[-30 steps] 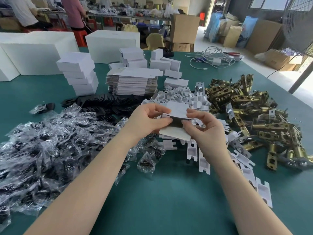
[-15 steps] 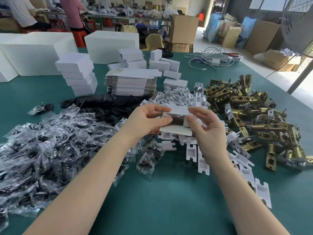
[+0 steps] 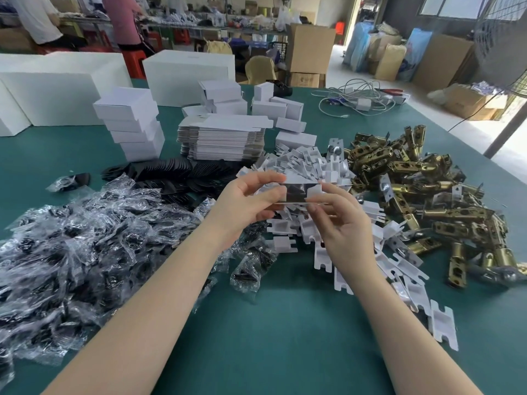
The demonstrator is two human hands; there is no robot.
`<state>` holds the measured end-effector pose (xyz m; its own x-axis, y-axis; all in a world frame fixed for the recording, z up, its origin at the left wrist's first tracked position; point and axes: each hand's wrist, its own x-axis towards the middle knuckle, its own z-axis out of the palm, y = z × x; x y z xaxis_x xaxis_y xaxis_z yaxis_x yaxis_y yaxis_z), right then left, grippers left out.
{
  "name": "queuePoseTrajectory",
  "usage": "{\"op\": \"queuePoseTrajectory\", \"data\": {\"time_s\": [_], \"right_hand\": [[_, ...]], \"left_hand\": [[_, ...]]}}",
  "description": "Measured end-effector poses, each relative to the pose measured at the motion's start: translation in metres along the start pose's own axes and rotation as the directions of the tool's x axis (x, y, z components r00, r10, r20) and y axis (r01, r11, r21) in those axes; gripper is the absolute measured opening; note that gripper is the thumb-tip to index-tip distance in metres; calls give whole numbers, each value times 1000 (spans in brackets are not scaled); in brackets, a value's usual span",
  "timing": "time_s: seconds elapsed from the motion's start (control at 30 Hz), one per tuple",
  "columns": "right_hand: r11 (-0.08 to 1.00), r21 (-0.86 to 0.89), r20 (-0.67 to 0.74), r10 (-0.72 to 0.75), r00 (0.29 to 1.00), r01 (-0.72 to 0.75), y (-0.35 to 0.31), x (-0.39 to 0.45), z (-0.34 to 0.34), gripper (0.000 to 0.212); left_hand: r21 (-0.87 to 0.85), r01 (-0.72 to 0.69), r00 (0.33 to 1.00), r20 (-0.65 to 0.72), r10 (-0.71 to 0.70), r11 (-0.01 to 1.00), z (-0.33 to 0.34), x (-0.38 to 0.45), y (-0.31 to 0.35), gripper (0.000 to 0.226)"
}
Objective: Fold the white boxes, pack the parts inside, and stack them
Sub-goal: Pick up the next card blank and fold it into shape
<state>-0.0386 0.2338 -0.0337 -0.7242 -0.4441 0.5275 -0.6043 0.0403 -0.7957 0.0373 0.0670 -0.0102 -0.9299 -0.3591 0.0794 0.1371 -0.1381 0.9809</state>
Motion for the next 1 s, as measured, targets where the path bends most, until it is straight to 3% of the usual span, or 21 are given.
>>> {"op": "queuePoseTrajectory", "data": {"time_s": [0.17, 0.27, 0.47, 0.63, 0.83, 1.0], "right_hand": [[996, 82, -22, 45, 999, -43, 5, 3, 0, 6], [996, 78, -29, 47, 998, -45, 7, 2, 2, 7], [992, 104, -45, 77, 996, -72, 3, -2, 5, 35], [990, 137, -10, 26, 1000, -24, 6, -3, 6, 24], [988, 153, -20, 28, 999, -24, 7, -1, 6, 36], [993, 119, -88, -6, 996, 16, 9, -1, 6, 14]], "left_hand": [[-65, -57, 993, 101, 63, 996, 1, 0, -8, 26], [29, -139, 982, 134, 134, 990, 1, -3, -11, 42], [143, -225, 974, 32, 222, 964, 6, -4, -17, 25], [197, -298, 951, -30, 309, 934, 13, -8, -20, 37], [226, -332, 936, -44, 350, 916, 15, -8, -21, 29], [198, -370, 923, -34, 384, 908, 13, -6, -22, 25]]}}
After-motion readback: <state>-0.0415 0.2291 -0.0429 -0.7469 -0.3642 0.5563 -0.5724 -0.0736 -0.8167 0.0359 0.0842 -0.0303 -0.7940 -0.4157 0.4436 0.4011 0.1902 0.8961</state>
